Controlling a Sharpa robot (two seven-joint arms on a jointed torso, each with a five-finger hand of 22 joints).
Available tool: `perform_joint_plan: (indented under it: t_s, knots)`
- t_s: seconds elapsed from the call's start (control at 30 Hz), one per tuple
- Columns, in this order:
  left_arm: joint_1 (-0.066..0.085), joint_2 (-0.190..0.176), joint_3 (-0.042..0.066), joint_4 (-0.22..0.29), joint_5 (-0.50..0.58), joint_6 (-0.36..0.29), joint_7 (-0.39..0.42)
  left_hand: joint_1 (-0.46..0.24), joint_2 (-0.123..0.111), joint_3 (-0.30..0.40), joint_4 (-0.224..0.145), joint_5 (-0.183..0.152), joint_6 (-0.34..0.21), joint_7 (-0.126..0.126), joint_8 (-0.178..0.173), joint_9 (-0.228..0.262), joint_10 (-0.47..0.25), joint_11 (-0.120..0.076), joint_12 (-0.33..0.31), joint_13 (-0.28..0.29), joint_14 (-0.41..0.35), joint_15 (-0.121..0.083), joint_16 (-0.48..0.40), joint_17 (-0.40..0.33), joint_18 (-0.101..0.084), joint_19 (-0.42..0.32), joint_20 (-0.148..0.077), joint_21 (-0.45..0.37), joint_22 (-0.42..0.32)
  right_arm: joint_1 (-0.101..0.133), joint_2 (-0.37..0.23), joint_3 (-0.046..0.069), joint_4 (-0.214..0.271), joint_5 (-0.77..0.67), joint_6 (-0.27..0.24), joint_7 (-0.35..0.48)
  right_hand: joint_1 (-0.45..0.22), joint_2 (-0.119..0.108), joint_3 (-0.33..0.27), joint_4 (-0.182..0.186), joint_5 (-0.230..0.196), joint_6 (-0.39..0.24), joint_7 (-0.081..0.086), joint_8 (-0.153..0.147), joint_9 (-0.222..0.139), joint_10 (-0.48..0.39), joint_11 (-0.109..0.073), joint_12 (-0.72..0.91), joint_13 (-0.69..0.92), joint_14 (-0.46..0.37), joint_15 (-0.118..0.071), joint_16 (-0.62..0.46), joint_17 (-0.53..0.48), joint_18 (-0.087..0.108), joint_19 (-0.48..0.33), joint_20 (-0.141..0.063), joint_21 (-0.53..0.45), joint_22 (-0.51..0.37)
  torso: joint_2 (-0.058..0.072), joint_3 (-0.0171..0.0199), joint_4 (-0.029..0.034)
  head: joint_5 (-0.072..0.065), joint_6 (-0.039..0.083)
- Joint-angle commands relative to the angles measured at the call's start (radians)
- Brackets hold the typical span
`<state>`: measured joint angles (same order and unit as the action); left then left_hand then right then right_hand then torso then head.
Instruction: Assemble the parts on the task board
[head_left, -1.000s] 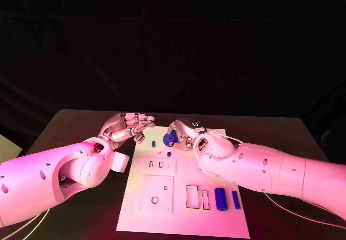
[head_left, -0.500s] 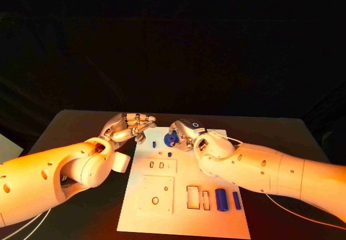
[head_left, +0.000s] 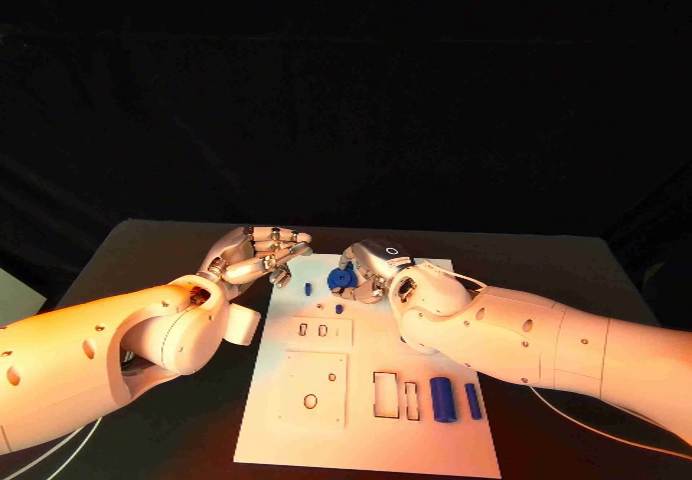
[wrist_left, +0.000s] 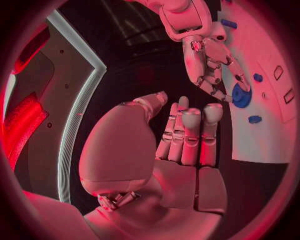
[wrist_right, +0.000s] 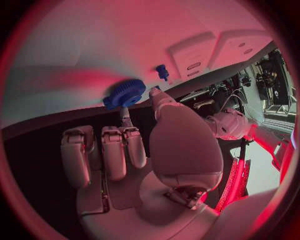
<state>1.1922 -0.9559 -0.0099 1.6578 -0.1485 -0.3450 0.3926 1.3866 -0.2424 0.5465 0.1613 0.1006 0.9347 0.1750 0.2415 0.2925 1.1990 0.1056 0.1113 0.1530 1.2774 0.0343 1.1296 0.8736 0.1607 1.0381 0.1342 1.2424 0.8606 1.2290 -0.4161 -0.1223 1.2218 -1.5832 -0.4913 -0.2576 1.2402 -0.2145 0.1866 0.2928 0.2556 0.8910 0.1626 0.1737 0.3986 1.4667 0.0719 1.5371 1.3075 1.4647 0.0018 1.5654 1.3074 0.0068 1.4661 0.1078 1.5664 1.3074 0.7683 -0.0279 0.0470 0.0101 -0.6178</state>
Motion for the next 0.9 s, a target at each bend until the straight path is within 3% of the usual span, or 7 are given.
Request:
perform_joint_plan:
  t_s: [0.03,0.17,0.63,0.9]
  knots:
    - [0.001,0.002,0.001,0.001,0.002,0.014,0.008,-0.004,0.01,0.0,-0.003,-0.004,-0.006,0.0,-0.005,0.002,-0.009,0.0,0.004,0.001,0.005,-0.001,0.006,-0.001,-0.019,0.001,0.002,0.005,0.002,-0.001,-0.004,0.0,0.002,0.033,0.056,0.011,-0.059,0.029,-0.02,0.001,-0.02,0.031,-0.008,0.008,0.003,0.085,0.003,0.012,0.244,0.106,0.004,0.005,0.263,-0.007,0.105,0.004,0.004,0.263,0.0,0.0001,-0.0002,0.002,-0.001]
    - [0.001,0.003,0.001,0.0,0.003,0.013,0.01,-0.004,0.01,0.0,-0.003,-0.004,-0.006,0.001,-0.005,0.002,-0.009,0.0,0.004,0.002,0.005,-0.001,0.007,0.0,-0.018,-0.001,0.002,0.005,0.0,-0.001,-0.009,0.0,0.003,0.041,0.071,0.015,-0.074,0.043,-0.019,0.001,-0.021,0.044,-0.013,0.015,0.005,0.091,-0.001,0.019,0.25,0.106,0.0,0.005,0.263,-0.007,0.105,0.001,0.004,0.263,0.0,0.0001,-0.0016,0.003,-0.001]
    - [0.001,0.0,0.001,0.0,0.003,0.011,0.01,-0.003,0.011,0.001,-0.004,-0.004,-0.006,0.0,-0.005,0.002,-0.01,-0.001,0.004,0.002,0.005,-0.001,0.008,0.0,-0.019,0.0,0.003,0.006,0.003,-0.002,-0.031,-0.002,0.006,0.043,0.076,0.001,-0.065,0.058,0.001,-0.002,0.009,0.049,-0.017,0.017,0.005,0.095,-0.005,0.023,0.254,0.106,-0.004,0.005,0.263,-0.007,0.105,-0.004,0.004,0.263,0.0,-0.0001,-0.0004,0.003,-0.001]
    - [0.001,-0.004,0.001,0.0,0.003,0.01,0.01,-0.003,0.011,0.001,-0.004,-0.004,-0.006,0.0,-0.005,0.002,-0.01,-0.001,0.004,0.002,0.005,-0.001,0.008,0.0,-0.019,0.0,0.003,0.006,0.003,-0.003,-0.107,-0.001,0.082,0.047,0.018,0.004,-0.06,0.058,0.007,-0.003,0.017,0.05,-0.017,0.017,0.004,0.097,-0.006,0.026,0.256,0.106,-0.005,0.005,0.263,-0.007,0.105,-0.004,0.004,0.263,-0.002,0.0011,-0.0038,0.007,0.0]
